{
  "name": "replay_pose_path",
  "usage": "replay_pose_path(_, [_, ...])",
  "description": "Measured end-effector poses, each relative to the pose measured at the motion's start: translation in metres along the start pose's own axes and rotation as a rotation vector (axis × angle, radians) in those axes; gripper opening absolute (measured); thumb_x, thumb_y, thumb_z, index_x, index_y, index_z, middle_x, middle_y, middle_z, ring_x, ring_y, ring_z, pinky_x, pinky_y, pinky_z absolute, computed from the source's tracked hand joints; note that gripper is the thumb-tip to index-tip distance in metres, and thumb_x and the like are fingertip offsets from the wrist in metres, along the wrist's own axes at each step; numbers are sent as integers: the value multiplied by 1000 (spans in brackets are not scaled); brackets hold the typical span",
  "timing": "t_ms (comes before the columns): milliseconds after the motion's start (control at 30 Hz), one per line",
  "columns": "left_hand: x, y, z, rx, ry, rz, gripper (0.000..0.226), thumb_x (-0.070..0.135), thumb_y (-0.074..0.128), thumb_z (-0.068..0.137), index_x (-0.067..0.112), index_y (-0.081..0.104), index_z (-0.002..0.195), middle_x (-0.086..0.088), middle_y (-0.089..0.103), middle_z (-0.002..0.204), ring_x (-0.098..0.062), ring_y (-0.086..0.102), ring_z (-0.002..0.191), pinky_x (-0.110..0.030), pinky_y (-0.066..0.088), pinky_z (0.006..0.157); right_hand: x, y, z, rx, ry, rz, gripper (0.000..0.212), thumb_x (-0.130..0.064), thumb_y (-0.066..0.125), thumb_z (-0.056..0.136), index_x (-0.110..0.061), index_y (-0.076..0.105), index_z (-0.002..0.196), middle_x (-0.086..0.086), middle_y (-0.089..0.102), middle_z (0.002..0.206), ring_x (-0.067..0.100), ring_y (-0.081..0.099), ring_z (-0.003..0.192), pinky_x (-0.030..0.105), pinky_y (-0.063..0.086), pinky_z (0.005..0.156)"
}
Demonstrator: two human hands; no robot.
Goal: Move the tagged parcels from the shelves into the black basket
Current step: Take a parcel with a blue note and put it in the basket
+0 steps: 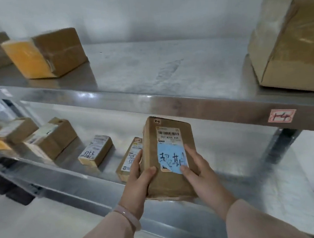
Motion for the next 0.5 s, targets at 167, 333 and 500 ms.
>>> replay_pose_path(167, [28, -92, -13, 140, 24, 115, 54, 51, 67, 82, 36, 51, 131, 7, 72, 109, -12, 72, 89, -30, 59, 74, -32, 84, 7, -59, -126, -78, 55, -39, 56, 92, -65, 28, 132, -25, 27, 141, 0, 32, 128, 28, 48, 100])
replay_pose_path(333, [47, -206, -35, 339, 52, 146, 57, 44, 74, 80, 29, 45, 126, 6, 73, 103, -9, 73, 86, -30, 59, 75, -75, 203, 5, -139, -320, -140, 56, -37, 62, 89, -66, 35, 128, -22, 19, 150, 1, 24, 138, 32, 41, 107])
replay_pose_path(500, [56, -326, -67, 452, 75, 110, 62, 27, 74, 78, 26, 42, 131, 8, 70, 107, -11, 70, 93, -30, 56, 78, -106, 323, 3, -233, -415, -136, 60, -32, 66, 88, -65, 37, 128, -21, 20, 151, -7, 17, 139, 31, 37, 110])
Point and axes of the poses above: each hand's wrist, its own z-axis towards the middle knuckle, its own y-axis out of the palm, x = y × z, the point moved 9 cm from there along z, towards the middle knuckle
